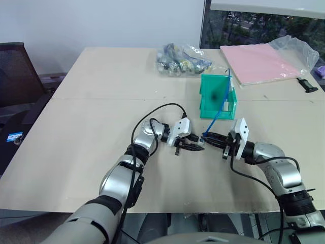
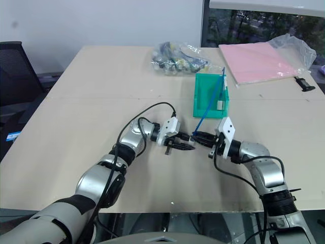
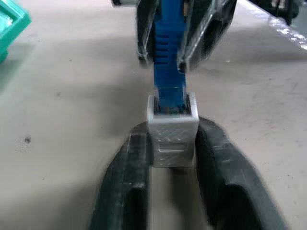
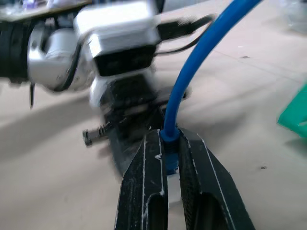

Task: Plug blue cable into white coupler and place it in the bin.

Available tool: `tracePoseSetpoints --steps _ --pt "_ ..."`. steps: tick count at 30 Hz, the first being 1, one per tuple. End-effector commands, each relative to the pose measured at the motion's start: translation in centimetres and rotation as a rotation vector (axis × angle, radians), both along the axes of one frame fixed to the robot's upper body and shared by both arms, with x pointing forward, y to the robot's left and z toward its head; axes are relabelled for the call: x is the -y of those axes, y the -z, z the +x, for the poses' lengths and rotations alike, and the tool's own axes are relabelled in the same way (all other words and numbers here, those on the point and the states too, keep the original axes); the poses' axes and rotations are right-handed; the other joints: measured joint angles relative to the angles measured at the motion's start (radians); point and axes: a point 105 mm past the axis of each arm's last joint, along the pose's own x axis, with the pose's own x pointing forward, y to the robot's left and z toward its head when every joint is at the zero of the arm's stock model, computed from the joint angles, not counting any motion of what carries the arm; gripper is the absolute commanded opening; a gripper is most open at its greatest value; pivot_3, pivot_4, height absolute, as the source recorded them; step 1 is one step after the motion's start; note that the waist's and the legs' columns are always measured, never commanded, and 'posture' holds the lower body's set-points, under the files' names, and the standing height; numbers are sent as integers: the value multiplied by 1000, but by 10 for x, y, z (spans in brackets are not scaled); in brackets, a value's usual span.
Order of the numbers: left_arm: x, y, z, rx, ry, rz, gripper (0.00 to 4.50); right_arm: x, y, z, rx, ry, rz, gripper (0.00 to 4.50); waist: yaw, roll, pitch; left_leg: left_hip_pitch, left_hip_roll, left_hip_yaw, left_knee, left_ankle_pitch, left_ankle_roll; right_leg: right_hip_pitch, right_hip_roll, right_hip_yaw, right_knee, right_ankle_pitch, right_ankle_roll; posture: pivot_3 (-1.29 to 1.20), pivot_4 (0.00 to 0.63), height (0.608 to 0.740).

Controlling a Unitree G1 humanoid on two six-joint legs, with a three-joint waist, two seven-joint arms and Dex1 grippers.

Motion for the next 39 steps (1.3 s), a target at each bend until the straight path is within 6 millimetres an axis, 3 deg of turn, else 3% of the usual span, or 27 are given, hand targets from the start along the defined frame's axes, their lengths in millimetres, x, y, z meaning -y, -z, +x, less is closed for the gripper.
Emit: tracePoseSetpoints --steps 1,3,7,9,11,14,17,22,24,25,28,32,33,35,39 --pt "-7 -6 14 51 -158 -10 3551 -1 -32 -4 62 -32 -5 0 0 0 0 0 0 0 0 0 0 -1 0 0 0 0 0 0 150 740" --pt "-13 -21 13 75 -220 -63 4328 1 -50 -4 58 -28 19 0 -3 1 1 -2 1 -2 0 0 0 -2 0 -1 0 0 0 0 150 740" --pt "-24 -51 -3 84 -346 -145 4328 10 -91 7 65 43 110 0 -12 2 2 -7 1 -6 -1 0 0 -10 0 4 3 0 0 0 150 740" --pt "-31 -73 -10 68 -455 -197 4328 22 -113 22 102 101 109 0 -12 3 4 -14 0 -8 0 0 -1 -16 -1 7 4 0 0 0 150 740" --pt "-38 -94 -9 41 -581 -240 4328 46 -110 58 49 284 -31 0 -10 4 4 -15 0 -10 0 0 -1 -17 -2 7 4 0 0 0 150 740" --pt "-43 -109 -6 60 -687 -233 4328 68 -108 89 19 409 -139 0 8 3 4 -15 -2 -12 0 0 -1 -15 -3 4 3 0 0 0 150 740" --pt "-46 -124 -1 83 -774 -247 4328 57 -120 107 -35 366 -66 0 0 3 5 -14 -2 -10 -1 0 -1 -15 -2 3 1 0 0 0 150 740" --pt "-46 -130 2 88 -827 -246 4328 44 -117 134 -92 372 -97 0 -12 3 7 -16 -2 -8 -2 3 -6 -19 -2 6 2 0 0 0 150 740" --pt "-46 -131 2 87 -828 -247 4500 45 -119 144 -76 417 -110 738 -11 3 7 -17 -2 -8 -3 3 -6 -20 -2 6 2 0 0 0 150 740" --pt "-46 -131 2 86 -829 -250 4500 52 -129 153 -27 488 -80 957 -10 3 7 -17 -2 -8 -3 3 -6 -20 -2 6 2 0 0 0 150 740" --pt "-46 -131 2 86 -824 -255 4500 78 -165 168 104 696 40 2468 -7 4 8 -18 -3 -7 -3 4 -7 -21 -3 7 0 0 0 0 150 740" --pt "-44 -131 -3 82 -803 -264 4500 107 -177 167 192 816 68 4181 2 4 8 -19 -3 -7 -3 4 -8 -21 -4 7 0 0 0 0 150 740" --pt "-44 -131 -5 82 -800 -266 4500 112 -177 165 204 825 80 4440 1 4 8 -19 -3 -6 -3 4 -8 -21 -4 7 -1 0 0 0 150 740" --pt "-45 -130 -9 82 -788 -274 4500 119 -173 157 217 811 95 4440 0 4 8 -19 -3 -6 -4 4 -8 -21 -4 7 -1 0 0 0 150 740" --pt "-51 -124 -27 73 -733 -331 4500 123 -130 104 205 665 107 4440 5 4 7 -21 -1 -6 -4 4 -8 -20 -4 8 1 0 0 0 150 740"
